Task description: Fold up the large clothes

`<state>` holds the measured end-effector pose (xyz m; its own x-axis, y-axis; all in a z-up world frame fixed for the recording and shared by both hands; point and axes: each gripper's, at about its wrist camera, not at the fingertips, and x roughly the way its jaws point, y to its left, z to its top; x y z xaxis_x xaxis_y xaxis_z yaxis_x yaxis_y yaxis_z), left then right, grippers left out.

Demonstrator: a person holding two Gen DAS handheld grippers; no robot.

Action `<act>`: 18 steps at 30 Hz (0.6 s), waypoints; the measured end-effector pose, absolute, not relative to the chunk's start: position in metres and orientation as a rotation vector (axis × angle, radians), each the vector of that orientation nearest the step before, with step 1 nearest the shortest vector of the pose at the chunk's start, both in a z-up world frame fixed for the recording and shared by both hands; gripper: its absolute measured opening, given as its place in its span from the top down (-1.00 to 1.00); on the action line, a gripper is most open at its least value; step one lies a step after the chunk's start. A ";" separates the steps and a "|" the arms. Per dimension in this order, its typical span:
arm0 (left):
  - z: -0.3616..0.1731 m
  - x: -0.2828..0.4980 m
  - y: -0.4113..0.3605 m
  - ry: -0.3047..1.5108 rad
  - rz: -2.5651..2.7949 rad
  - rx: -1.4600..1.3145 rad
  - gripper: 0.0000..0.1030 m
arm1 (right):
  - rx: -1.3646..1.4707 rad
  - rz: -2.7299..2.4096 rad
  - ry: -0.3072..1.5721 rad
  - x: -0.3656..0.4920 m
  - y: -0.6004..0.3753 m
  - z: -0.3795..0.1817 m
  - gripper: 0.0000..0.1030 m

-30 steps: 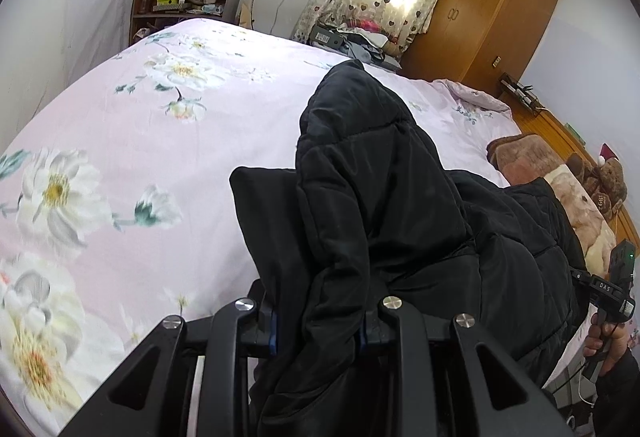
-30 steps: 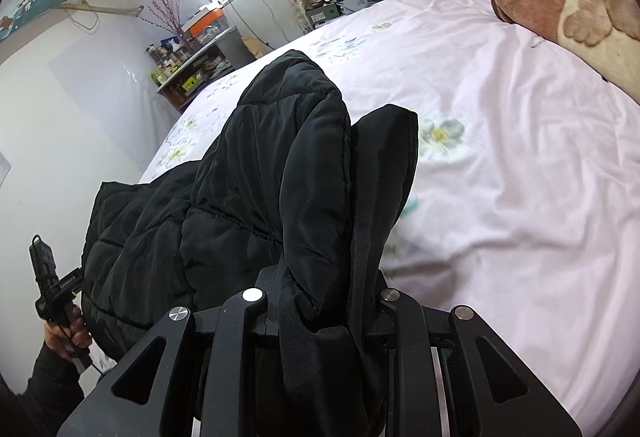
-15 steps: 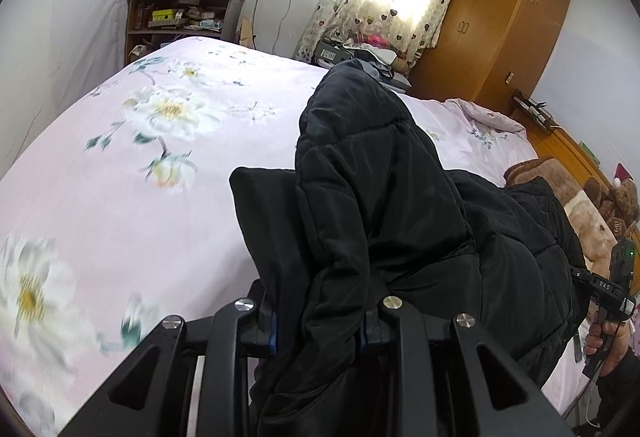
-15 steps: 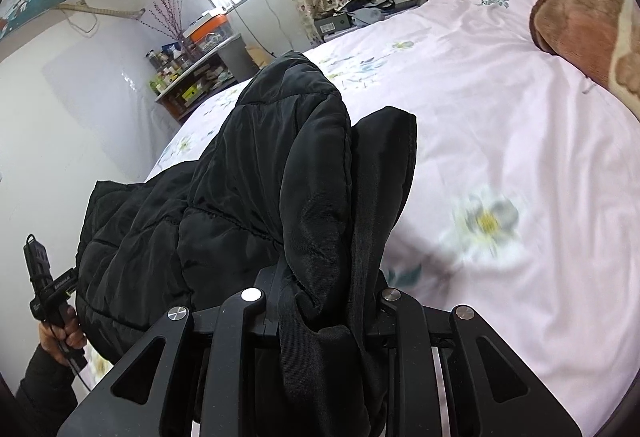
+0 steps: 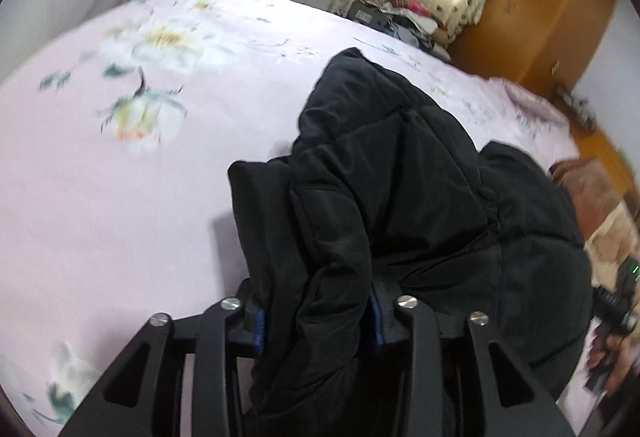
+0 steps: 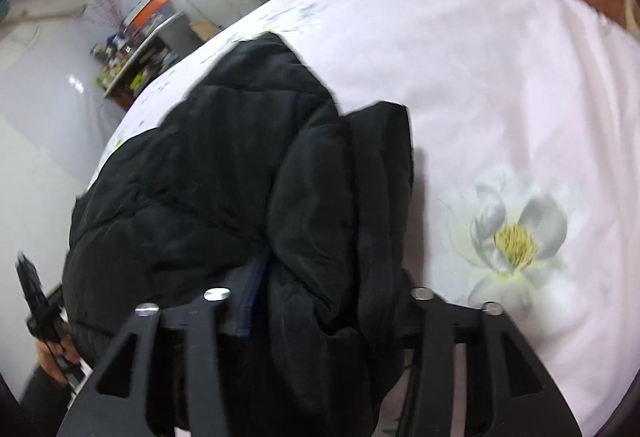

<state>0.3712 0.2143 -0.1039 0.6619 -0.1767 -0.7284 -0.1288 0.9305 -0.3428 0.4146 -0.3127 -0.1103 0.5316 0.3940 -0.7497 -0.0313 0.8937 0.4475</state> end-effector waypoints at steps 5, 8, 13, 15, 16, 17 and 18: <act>-0.087 0.348 0.228 0.840 -0.019 -0.409 -0.04 | 0.334 0.239 0.964 0.398 -0.317 -0.086 -0.12; -0.064 0.330 0.237 0.772 0.019 -0.397 -0.04 | 0.254 0.213 0.897 0.382 -0.317 -0.059 -0.12; -0.035 0.348 0.229 0.695 0.022 -0.347 -0.04 | 0.187 0.190 0.766 0.382 -0.303 -0.023 -0.12; -0.035 0.368 0.211 0.703 -0.002 -0.288 -0.04 | 0.158 0.226 0.786 0.399 -0.282 -0.025 -0.12; -0.040 0.381 0.202 0.720 -0.018 -0.265 -0.04 | 0.146 0.230 0.800 0.408 -0.273 -0.028 -0.12; -0.047 0.392 0.197 0.741 -0.019 -0.243 -0.05 | 0.137 0.236 0.827 0.417 -0.266 -0.036 -0.12; -0.057 0.400 0.191 0.767 -0.001 -0.215 -0.04 | 0.119 0.228 0.865 0.427 -0.260 -0.048 -0.12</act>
